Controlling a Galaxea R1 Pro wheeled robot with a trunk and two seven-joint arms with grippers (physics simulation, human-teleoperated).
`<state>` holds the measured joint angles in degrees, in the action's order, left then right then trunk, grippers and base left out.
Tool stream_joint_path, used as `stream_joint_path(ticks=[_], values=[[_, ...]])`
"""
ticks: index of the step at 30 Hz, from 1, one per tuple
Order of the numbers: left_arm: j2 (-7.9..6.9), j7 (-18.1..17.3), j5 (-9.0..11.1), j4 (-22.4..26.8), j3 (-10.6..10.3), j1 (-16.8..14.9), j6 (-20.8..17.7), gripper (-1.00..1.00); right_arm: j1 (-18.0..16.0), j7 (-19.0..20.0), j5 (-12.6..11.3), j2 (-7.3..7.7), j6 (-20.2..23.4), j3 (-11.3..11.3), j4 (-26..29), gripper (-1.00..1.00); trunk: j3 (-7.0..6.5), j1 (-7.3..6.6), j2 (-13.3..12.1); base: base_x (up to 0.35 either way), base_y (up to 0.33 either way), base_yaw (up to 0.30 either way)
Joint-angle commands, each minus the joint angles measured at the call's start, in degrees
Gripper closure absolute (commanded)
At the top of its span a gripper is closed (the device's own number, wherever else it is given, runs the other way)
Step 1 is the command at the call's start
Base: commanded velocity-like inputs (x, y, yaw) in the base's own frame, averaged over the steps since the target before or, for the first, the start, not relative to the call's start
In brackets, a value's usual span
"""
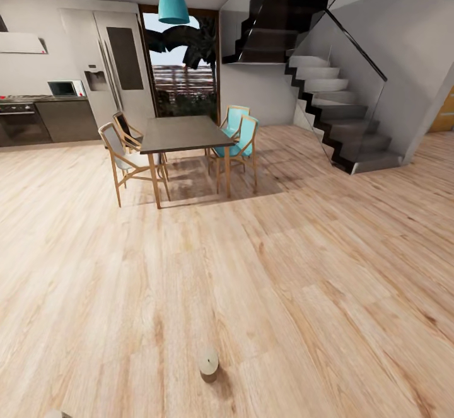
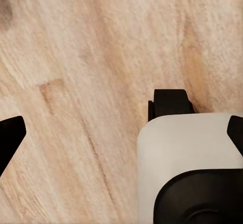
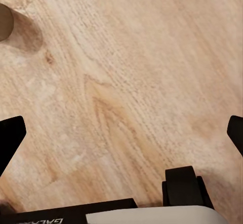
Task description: Place each of the two pumpkins and all three candles from the living room inside a cabinet in the living room (use any cabinet), then make sure every cabinet is closed, and position the cauldron so it is next to a table in the living room.
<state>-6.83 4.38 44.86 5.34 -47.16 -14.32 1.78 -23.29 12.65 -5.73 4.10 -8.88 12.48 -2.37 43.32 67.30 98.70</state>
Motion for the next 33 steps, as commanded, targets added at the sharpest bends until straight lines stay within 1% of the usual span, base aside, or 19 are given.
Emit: stream_joint_path(ticks=[1, 6, 14, 33], values=[[-0.03, 0.28, 0.40, 0.11, -0.49, 0.00, 0.07, -1.00, -0.09, 0.39, -0.60, 0.03, -0.36, 0.10, -0.25, -1.00, 0.05, -0.01, 0.02, 0.000, 0.000, 0.000], [-0.03, 0.28, 0.40, 0.11, -0.48, 0.00, 0.07, -1.00, -0.09, 0.42, -0.58, 0.03, -1.81, 0.14, -0.26, -1.00, -0.03, -0.01, 0.02, 0.001, 0.000, -0.025], [-0.02, 0.28, 0.40, 0.11, -0.48, 0.00, 0.07, -1.00, -0.09, 0.37, -0.57, 0.03, -1.93, 0.13, -0.26, -1.00, -0.11, -0.01, 0.02, 0.047, 0.000, -0.019], [0.06, 0.30, 0.49, 0.11, -0.40, 0.00, 0.07, -1.00, -0.09, 0.36, -0.68, 0.03, -1.93, 0.17, -0.26, -1.00, -0.11, -0.01, 0.02, 0.002, 0.000, 0.000]])
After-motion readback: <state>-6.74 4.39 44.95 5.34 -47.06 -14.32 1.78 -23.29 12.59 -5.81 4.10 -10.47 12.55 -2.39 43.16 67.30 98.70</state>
